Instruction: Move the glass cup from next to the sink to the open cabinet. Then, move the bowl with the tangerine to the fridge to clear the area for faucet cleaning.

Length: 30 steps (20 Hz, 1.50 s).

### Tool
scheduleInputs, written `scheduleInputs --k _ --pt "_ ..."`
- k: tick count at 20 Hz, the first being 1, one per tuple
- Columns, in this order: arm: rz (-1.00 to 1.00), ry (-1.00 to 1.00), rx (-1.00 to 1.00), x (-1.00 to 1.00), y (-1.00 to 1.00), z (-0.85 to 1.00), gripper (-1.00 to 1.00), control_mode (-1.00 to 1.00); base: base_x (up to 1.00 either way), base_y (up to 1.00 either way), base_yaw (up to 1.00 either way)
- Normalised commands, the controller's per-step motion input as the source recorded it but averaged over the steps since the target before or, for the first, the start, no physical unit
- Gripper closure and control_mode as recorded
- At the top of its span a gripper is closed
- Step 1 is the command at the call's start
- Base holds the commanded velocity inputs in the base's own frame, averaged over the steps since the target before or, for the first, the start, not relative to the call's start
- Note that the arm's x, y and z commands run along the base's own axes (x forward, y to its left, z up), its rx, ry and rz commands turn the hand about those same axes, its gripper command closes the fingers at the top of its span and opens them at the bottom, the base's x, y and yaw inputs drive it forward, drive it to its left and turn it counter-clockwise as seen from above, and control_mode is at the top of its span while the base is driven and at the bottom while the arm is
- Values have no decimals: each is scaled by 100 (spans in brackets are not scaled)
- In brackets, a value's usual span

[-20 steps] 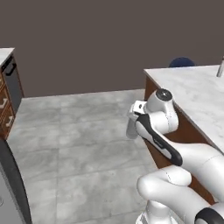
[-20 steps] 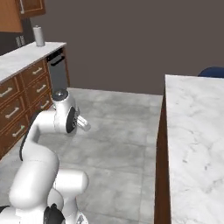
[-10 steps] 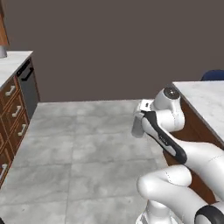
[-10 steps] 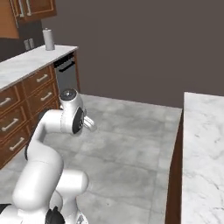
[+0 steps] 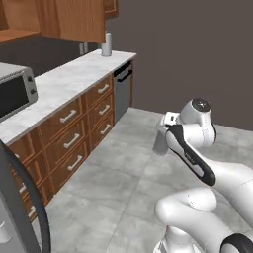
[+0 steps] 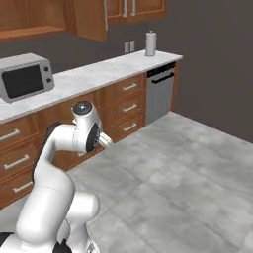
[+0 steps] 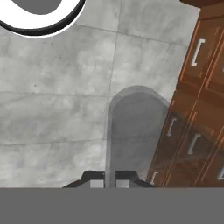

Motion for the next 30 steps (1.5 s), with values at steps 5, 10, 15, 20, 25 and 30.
scheduleInputs --k 5,10,15,20,25,30 --pt "0 0 0 0 0 0 100 100 100 -20 57" --pt "0 0 0 0 0 0 100 100 100 -18 59" --pt "0 0 0 0 0 0 100 100 100 -16 68" --pt "0 0 0 0 0 0 100 100 91 -23 68" --pt "0 0 0 0 0 0 100 100 93 -22 67" --pt "0 0 0 0 0 0 100 100 81 -17 16"
